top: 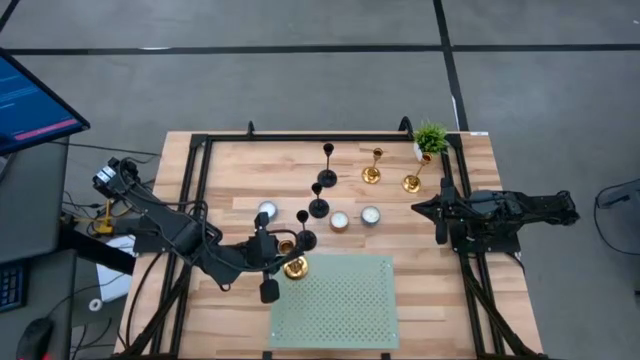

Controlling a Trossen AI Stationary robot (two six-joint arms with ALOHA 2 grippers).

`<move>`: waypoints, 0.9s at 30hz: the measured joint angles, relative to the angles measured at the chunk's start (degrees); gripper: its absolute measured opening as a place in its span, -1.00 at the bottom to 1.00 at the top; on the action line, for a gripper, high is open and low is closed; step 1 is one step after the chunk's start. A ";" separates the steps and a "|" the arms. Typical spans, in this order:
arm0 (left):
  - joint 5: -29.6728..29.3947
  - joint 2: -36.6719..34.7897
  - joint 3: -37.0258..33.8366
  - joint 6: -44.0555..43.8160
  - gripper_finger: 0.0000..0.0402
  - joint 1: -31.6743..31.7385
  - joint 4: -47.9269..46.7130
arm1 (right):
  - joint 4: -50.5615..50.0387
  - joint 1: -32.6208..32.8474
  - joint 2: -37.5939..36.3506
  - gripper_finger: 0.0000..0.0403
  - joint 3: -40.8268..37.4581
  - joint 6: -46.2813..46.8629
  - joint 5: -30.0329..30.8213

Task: Pick & Place candle stick holders
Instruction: Put the left gold candle holder on the shelf

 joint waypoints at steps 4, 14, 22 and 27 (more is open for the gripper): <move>-0.09 0.00 0.00 0.00 -0.78 0.00 -0.04 | 0.00 0.00 -0.01 -0.97 0.00 0.01 -0.02; -0.08 0.00 0.00 0.49 -0.94 0.00 -0.07 | 0.00 0.02 -0.01 -0.97 0.00 -0.01 -0.02; -0.07 -1.21 -0.07 1.28 -0.96 0.00 -0.21 | 0.00 0.01 0.00 -0.97 0.00 0.00 0.00; -0.09 -2.87 -0.07 1.05 -0.96 0.00 -0.22 | 0.00 0.00 -0.01 -0.97 0.00 0.01 0.00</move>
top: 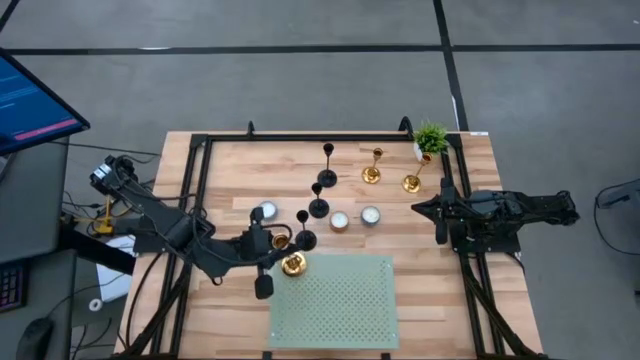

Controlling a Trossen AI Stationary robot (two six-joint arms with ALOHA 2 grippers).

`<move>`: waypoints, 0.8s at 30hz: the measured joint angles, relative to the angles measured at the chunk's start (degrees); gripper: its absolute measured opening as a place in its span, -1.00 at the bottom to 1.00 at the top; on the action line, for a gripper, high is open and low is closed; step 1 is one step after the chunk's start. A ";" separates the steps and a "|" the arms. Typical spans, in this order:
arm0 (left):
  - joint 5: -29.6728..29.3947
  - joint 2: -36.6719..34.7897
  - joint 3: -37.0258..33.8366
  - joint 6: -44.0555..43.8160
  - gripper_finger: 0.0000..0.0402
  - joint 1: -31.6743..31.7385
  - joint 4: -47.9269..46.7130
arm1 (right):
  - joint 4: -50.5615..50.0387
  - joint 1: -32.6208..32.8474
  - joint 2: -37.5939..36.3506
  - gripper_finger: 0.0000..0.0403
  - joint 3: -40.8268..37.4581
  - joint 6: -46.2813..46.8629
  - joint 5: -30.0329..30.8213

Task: Pick & Place candle stick holders
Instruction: Put the left gold candle holder on the shelf

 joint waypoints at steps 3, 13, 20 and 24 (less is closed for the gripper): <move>0.02 -0.15 0.00 -0.21 -0.96 0.02 -0.11 | 0.00 0.00 0.01 -0.97 0.00 -0.02 -0.01; 0.13 -0.12 0.00 -2.98 -0.96 0.02 -2.99 | 0.00 0.01 0.01 -0.97 0.00 -0.01 0.00; 0.66 -0.12 0.00 -3.19 -0.96 0.00 -3.15 | 0.00 0.00 0.00 -0.97 0.00 -0.02 0.00; 0.66 -0.12 0.00 -3.16 -0.96 0.02 -3.48 | 0.00 0.02 0.01 -0.97 0.00 -0.01 -0.02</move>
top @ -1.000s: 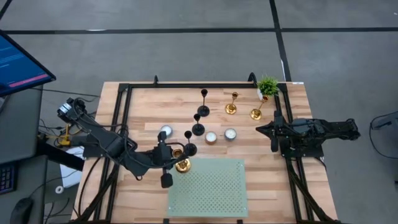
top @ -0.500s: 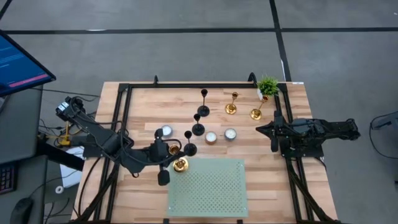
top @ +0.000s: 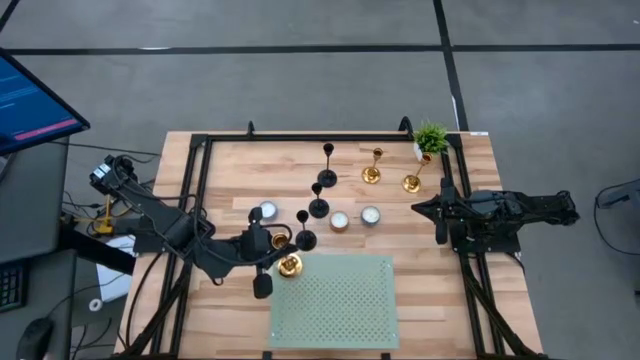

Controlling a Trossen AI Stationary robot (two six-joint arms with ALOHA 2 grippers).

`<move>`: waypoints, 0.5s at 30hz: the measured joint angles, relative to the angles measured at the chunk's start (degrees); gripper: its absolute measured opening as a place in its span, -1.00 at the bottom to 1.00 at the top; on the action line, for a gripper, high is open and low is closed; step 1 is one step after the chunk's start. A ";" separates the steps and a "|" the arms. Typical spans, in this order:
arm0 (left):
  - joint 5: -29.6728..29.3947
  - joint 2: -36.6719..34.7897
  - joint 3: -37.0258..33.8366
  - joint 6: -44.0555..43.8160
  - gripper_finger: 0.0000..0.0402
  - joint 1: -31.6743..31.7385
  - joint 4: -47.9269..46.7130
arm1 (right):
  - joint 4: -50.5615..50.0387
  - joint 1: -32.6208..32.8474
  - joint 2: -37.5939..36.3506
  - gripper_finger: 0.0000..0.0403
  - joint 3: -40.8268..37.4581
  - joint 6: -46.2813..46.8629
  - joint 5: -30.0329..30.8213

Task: Pick & Place candle stick holders
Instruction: Put the left gold candle holder on the shelf

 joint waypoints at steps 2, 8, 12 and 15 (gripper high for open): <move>0.00 0.00 0.00 0.43 -0.96 0.00 -0.01 | -0.02 -0.02 0.01 -0.97 0.00 -0.01 0.02; -0.24 -0.11 -1.89 -0.67 -0.95 0.50 0.80 | 0.00 -0.02 0.01 -0.97 0.00 -0.01 0.02; -0.24 -0.11 -1.95 -0.74 -0.95 0.48 0.94 | -0.02 0.00 -0.01 -0.97 0.00 -0.01 0.00; -0.22 -0.09 -1.97 -0.47 -0.95 0.48 1.16 | -0.02 0.00 -0.01 -0.97 0.00 -0.01 0.00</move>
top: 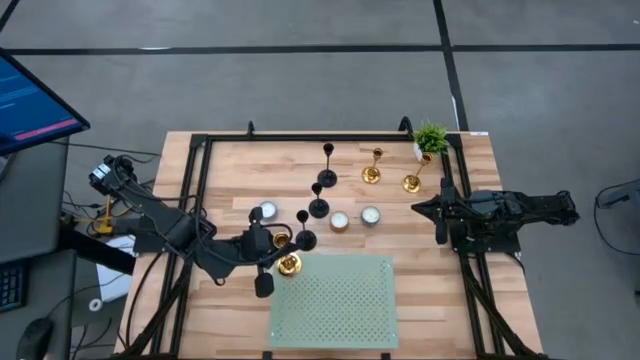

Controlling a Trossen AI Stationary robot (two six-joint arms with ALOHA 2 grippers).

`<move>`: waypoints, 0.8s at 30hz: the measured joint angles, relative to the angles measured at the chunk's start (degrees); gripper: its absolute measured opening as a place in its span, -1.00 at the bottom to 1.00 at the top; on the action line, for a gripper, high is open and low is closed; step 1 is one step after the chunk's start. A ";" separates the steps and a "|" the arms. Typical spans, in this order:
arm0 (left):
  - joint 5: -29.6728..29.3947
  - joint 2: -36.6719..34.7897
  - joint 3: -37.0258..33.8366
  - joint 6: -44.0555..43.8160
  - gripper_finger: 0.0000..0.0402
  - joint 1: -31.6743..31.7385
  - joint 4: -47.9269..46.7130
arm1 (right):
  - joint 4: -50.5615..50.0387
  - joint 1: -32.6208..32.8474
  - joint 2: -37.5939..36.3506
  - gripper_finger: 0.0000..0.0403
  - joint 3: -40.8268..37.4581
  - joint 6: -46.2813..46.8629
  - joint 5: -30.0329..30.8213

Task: Pick & Place candle stick holders
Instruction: Put the left gold candle holder on the shelf

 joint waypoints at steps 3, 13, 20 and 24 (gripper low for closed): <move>0.06 0.04 -0.09 0.04 -0.93 0.00 0.57 | 0.00 -0.01 0.00 -0.97 0.01 0.00 0.01; 0.28 0.11 -0.22 1.33 -0.94 0.00 1.79 | 0.00 0.00 0.01 -0.97 0.01 0.01 0.01; 0.35 0.13 -0.22 1.55 -0.95 0.00 1.90 | 0.02 -0.02 0.00 -0.97 0.00 0.00 0.02; 0.35 0.13 -0.22 1.53 -0.92 0.00 2.00 | 0.02 -0.02 0.00 -0.97 0.01 0.01 0.01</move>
